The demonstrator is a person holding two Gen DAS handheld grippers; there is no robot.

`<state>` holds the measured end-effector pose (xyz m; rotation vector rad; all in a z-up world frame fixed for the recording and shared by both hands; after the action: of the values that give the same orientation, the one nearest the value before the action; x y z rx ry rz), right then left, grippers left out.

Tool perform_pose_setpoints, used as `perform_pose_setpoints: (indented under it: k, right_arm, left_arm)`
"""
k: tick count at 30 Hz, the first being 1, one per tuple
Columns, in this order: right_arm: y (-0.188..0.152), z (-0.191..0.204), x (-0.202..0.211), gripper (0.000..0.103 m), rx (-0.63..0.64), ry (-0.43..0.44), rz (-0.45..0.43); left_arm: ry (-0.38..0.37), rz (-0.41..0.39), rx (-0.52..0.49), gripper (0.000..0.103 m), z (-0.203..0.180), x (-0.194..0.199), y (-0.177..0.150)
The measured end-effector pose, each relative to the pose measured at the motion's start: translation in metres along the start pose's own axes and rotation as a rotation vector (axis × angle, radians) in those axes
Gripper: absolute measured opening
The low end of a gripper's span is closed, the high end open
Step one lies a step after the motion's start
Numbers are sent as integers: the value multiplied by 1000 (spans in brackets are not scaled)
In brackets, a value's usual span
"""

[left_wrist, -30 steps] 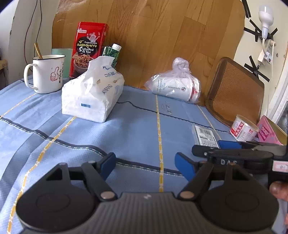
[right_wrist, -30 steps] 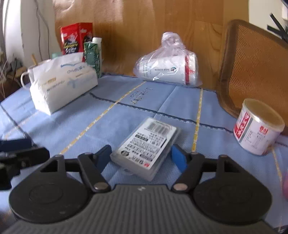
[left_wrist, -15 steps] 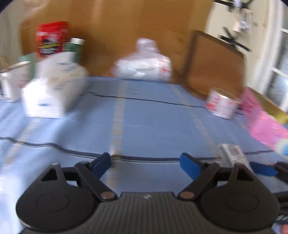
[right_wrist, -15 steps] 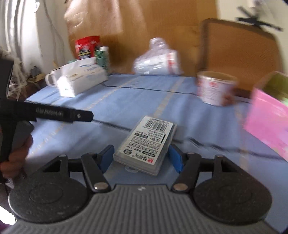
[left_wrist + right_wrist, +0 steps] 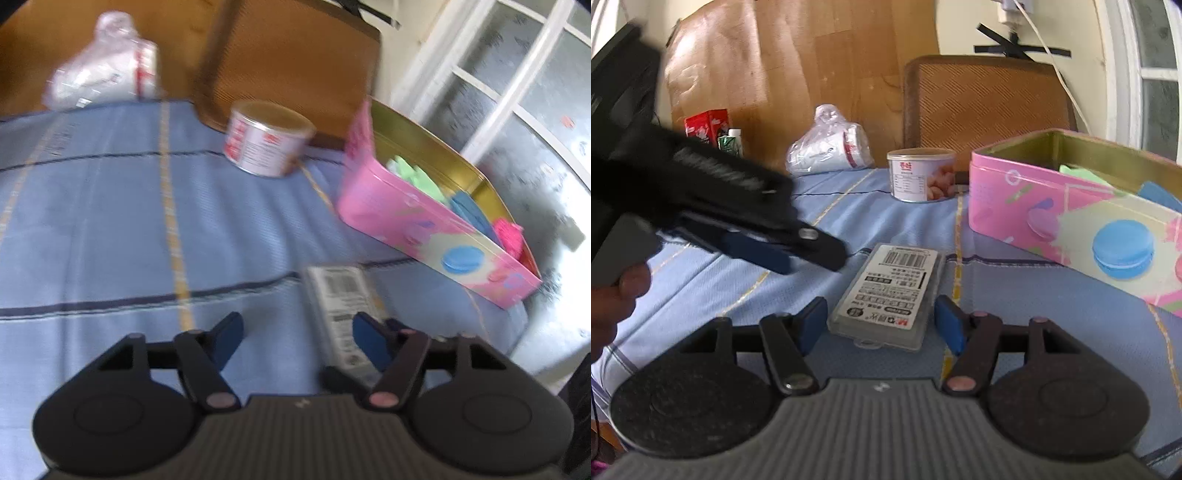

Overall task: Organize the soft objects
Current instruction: 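Grasp the clear barcode-labelled card pack with the right gripper, then carry the card pack into the pink tin and open the right gripper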

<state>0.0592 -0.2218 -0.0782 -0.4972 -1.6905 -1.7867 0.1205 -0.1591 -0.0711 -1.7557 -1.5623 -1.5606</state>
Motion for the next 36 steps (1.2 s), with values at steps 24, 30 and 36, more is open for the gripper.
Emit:
perform_pose_setpoints:
  k: [24, 30, 36]
  right_arm:
    - [84, -109, 36, 64, -101, -211, -322]
    - [99, -164, 1, 65, -210, -320, -264]
    - [76, -159, 29, 69, -234, -275, -318]
  left_arm:
    - [-28, -128, -271, 40, -124, -13, 119]
    - [63, -127, -238, 48, -120, -34, 141]
    - [82, -171, -237, 58, -113, -16, 123]
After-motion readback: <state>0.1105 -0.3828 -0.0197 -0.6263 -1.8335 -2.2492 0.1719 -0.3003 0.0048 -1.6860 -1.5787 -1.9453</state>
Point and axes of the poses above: each gripper's, at about its wrist camera, not at the fingertips, and x roughly against the way its jaws point, z to its left, y to its top, the point moved 9 cm from there along -x, roughly the way its jaws point, and after that the axes turned 13 degrees about z, right-handed, at the moved point
